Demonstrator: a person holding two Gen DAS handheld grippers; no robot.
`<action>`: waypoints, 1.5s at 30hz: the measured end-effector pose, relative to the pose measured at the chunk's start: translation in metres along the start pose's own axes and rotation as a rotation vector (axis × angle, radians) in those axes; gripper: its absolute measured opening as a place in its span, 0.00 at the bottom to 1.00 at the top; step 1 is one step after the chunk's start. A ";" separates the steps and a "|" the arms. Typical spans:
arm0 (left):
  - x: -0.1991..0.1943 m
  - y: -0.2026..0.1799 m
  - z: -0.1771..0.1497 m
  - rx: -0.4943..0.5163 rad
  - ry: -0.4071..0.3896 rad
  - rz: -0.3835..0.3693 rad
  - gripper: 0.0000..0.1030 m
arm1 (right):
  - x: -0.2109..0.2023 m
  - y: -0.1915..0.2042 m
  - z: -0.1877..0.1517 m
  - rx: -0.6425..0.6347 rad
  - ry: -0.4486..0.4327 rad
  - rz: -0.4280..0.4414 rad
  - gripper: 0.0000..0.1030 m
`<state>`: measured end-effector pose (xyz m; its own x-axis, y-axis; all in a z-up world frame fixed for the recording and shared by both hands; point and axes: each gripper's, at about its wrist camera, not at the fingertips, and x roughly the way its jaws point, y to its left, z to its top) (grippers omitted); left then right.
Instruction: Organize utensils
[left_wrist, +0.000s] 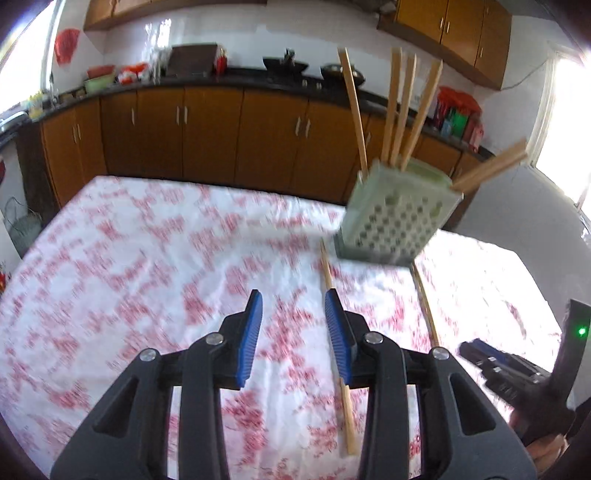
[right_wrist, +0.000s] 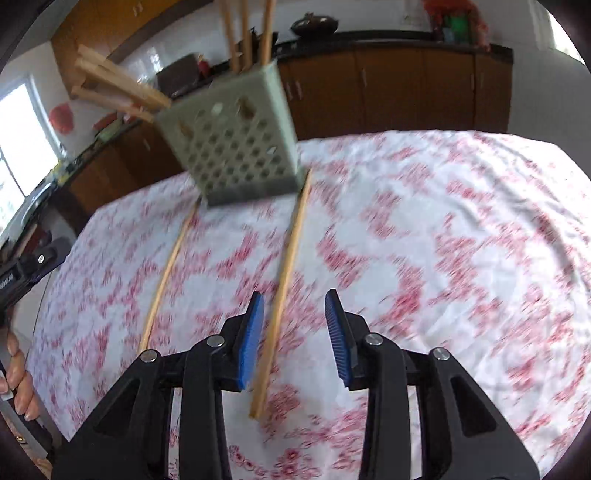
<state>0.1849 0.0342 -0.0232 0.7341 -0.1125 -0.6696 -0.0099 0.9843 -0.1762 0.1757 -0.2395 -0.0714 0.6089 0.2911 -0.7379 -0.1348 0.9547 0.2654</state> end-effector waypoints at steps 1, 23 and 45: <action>0.001 -0.002 -0.004 0.013 0.002 0.002 0.35 | 0.004 0.005 -0.001 -0.016 0.011 0.002 0.34; 0.077 -0.051 -0.043 0.145 0.164 0.110 0.08 | 0.010 -0.028 -0.013 -0.033 -0.006 -0.143 0.08; 0.078 -0.001 -0.025 0.071 0.156 0.122 0.13 | 0.025 -0.032 0.001 -0.058 -0.007 -0.182 0.09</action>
<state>0.2248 0.0214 -0.0934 0.6166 -0.0056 -0.7873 -0.0406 0.9984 -0.0389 0.1960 -0.2628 -0.0974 0.6331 0.1127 -0.7659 -0.0664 0.9936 0.0913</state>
